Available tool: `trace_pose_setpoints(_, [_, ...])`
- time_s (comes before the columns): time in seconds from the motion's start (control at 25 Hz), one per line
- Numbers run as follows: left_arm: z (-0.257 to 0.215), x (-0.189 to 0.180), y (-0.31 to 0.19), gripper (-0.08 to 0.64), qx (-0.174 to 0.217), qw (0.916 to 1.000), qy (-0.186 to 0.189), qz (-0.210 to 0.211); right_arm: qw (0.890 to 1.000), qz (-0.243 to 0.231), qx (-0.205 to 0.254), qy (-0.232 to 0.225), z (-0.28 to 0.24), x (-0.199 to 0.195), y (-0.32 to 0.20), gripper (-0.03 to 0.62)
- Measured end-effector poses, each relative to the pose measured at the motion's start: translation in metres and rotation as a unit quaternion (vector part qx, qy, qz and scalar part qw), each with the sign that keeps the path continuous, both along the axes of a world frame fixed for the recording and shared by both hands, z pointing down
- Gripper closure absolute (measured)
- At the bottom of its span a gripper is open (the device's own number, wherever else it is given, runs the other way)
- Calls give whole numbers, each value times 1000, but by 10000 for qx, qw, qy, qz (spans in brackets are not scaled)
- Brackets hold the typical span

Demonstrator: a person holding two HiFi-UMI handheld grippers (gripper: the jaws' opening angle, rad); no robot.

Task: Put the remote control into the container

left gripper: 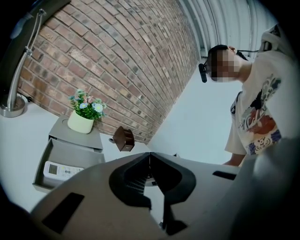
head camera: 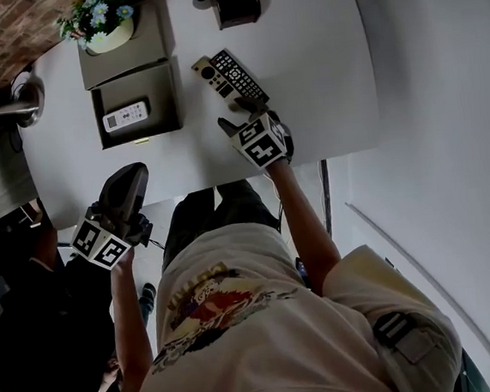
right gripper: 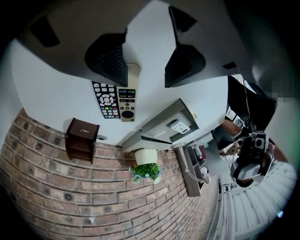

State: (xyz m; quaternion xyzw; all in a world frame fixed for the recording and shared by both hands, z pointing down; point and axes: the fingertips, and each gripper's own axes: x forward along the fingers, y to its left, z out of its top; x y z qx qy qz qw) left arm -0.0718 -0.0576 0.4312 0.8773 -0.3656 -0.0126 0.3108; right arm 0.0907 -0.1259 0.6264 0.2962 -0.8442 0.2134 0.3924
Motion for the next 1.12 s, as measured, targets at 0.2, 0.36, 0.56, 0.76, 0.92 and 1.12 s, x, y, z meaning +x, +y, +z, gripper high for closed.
trace_pose_setpoints(0.2, [10, 9, 4, 555, -40, 10000, -9, -63, 9999, 9, -87, 61, 18, 8, -8, 362])
trace_pose_setpoints(0.36, [12, 12, 7, 554, -58, 9999, -8, -150, 9999, -22, -107, 86, 25, 10, -15, 360])
trace_pose_setpoints(0.56, [14, 15, 10, 554, -83, 9997, 20, -209, 9987, -297, 151, 378, 26, 7, -28, 360])
trace_pose_setpoints(0.76, [17, 17, 15, 554, -128, 9996, 55, -254, 9965, -638, 92, 535, 26, 3, -27, 360])
trace_pose_setpoints(0.92, [22, 16, 17, 554, -136, 9994, 78, -305, 9981, -480, 213, 337, 16, 1, -27, 362])
trace_pose_setpoints(1.12, [23, 13, 17, 554, -140, 9993, 107, -320, 9954, -616, 272, 688, 28, -1, -32, 362])
